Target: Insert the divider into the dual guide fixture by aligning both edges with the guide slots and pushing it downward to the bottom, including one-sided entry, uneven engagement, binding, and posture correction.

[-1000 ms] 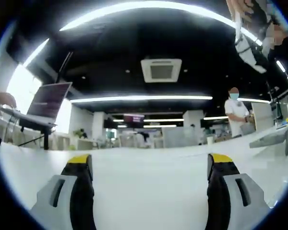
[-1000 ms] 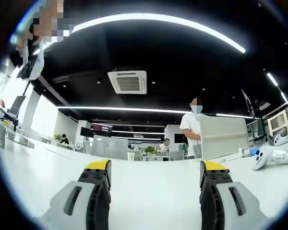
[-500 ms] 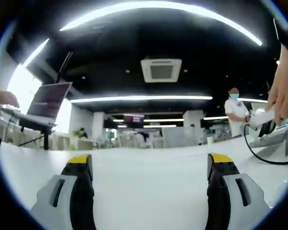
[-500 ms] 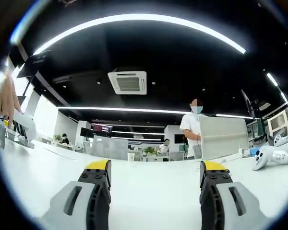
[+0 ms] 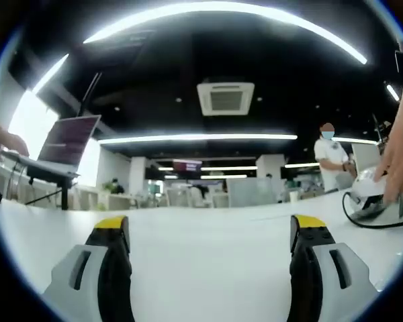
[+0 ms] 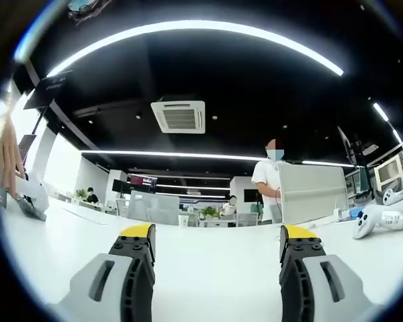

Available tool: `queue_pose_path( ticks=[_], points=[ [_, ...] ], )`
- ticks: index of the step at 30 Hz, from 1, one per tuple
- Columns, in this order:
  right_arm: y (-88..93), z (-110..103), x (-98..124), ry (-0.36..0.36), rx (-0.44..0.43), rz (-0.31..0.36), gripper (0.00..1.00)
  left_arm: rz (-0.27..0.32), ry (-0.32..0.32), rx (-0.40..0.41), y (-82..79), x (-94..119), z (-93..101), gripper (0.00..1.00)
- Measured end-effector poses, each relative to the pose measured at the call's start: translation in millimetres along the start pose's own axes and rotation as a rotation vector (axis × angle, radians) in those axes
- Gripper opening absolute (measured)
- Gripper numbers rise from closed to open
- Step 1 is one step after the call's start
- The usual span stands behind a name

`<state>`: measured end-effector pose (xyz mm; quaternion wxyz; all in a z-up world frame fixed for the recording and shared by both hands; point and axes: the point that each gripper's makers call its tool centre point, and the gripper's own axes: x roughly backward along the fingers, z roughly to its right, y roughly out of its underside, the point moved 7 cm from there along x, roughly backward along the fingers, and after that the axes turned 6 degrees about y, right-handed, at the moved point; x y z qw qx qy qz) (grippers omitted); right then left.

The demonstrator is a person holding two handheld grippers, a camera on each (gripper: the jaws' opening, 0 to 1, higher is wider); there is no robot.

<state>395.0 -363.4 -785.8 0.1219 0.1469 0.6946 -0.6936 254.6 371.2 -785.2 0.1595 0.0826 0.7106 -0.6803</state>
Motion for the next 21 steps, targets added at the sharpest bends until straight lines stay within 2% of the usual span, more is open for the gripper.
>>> queue_pose_path(
  ticks=[12, 21],
  points=[
    [-3.3, -0.6, -2.0, 0.000, 0.000, 0.005, 0.74, -0.001, 0.000, -0.001, -1.0, -7.0, 7.8, 0.99],
    [-4.4, -0.6, -1.9, 0.001, 0.000, 0.008, 0.74, 0.000, 0.000, -0.001, -3.8, -6.0, 6.8, 0.99]
  ],
)
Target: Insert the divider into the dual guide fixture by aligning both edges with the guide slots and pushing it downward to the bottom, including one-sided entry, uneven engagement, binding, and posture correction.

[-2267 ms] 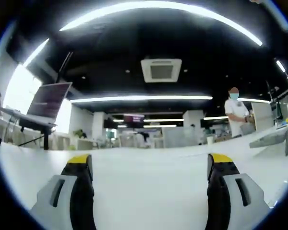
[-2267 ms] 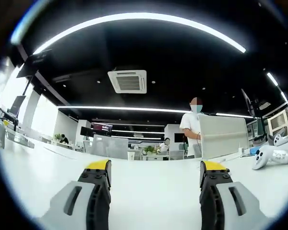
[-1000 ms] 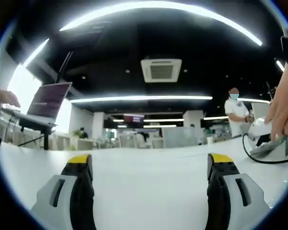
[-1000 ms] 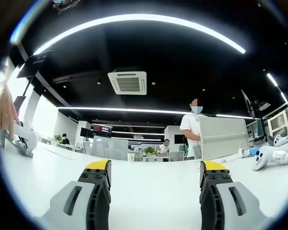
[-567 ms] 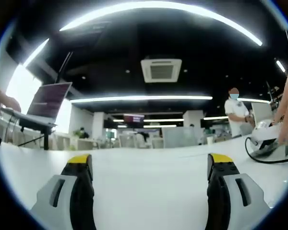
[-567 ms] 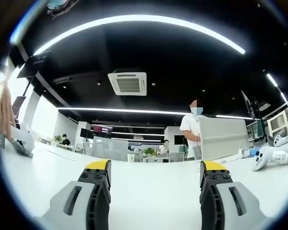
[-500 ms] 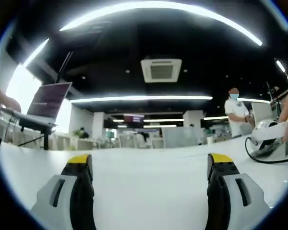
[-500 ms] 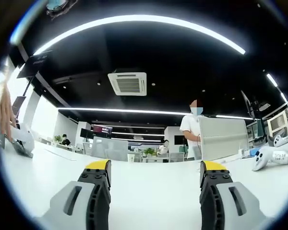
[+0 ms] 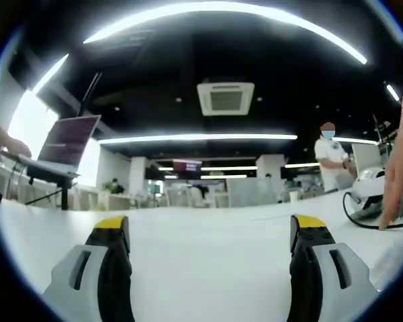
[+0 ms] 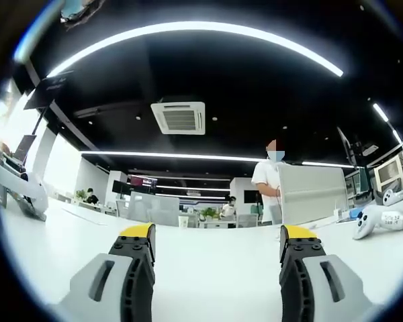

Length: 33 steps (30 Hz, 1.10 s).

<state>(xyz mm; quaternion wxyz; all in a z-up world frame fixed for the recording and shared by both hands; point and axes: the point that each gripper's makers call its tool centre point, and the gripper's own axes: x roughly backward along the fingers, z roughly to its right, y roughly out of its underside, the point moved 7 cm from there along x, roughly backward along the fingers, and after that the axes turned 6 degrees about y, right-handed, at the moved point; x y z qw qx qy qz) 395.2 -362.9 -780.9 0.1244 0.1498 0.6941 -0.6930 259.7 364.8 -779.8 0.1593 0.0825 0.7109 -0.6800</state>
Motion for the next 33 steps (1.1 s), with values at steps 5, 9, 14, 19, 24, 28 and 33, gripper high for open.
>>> queue_pose_path(
  ticks=[5, 9, 14, 19, 24, 28, 33],
  points=[
    [0.2, -2, 0, 0.000, 0.000, 0.001, 0.74, 0.001, 0.000, 0.001, -1.8, 5, -4.6, 0.99],
    [0.4, -2, 0, 0.000, 0.000, 0.001, 0.74, 0.001, 0.000, 0.001, -4.1, 11, -10.6, 0.99],
    [0.7, -4, 0, 0.000, 0.000, 0.002, 0.74, 0.002, -0.001, 0.001, -5.6, 16, -14.9, 0.99],
    [0.7, -3, 0, 0.000, 0.000, 0.003, 0.74, 0.002, 0.000, 0.001, -6.4, 18, -17.0, 0.99],
    [1.0, -3, 0, 0.000, 0.000, 0.003, 0.74, 0.001, 0.000, 0.001, -4.9, 15, -14.3, 0.99],
    [1.1, -3, 0, 0.000, 0.000, 0.004, 0.74, 0.000, 0.000, 0.000, -3.6, 11, -10.5, 0.99],
    [1.2, -2, 0, 0.001, 0.000, 0.005, 0.74, -0.001, 0.000, 0.000, -1.8, 4, -4.1, 0.99]
  ],
)
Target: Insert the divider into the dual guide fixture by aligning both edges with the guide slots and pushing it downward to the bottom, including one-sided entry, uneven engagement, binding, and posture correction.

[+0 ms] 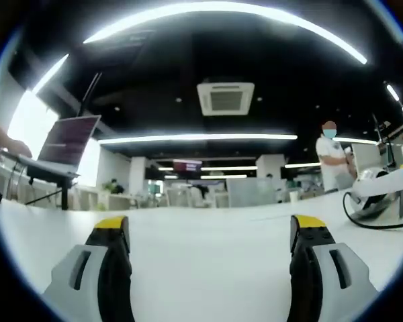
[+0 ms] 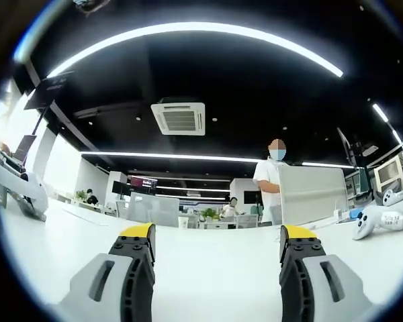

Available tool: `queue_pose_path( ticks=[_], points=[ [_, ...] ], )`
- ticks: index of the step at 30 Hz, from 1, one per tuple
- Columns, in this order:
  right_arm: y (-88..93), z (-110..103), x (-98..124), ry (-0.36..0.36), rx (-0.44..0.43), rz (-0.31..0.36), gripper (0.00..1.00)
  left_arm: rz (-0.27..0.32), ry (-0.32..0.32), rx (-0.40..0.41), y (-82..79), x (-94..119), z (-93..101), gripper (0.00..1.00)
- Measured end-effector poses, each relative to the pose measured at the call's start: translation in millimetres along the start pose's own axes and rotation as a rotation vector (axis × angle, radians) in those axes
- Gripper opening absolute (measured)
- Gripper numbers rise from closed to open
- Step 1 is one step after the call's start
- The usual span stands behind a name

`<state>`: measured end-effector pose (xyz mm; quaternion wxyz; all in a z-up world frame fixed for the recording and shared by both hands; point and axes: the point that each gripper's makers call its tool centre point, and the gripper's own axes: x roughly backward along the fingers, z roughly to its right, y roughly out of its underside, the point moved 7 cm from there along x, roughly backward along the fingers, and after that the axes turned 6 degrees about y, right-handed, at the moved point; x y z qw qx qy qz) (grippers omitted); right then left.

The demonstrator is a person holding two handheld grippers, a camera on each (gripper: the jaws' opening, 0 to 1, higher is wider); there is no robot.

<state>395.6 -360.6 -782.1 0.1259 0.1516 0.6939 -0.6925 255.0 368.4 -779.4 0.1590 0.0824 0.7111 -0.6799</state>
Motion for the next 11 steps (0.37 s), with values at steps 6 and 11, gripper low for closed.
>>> queue_pose_path(
  ticks=[6, 11],
  points=[
    [-0.4, 3.3, 1.5, 0.000, 0.000, 0.001, 0.74, 0.000, 0.000, 0.000, 0.9, -3.8, 3.8, 0.99],
    [-0.8, 4.1, 2.0, 0.000, 0.000, 0.001, 0.74, 0.000, 0.000, 0.000, 1.1, -5.5, 5.5, 0.99]
  ],
)
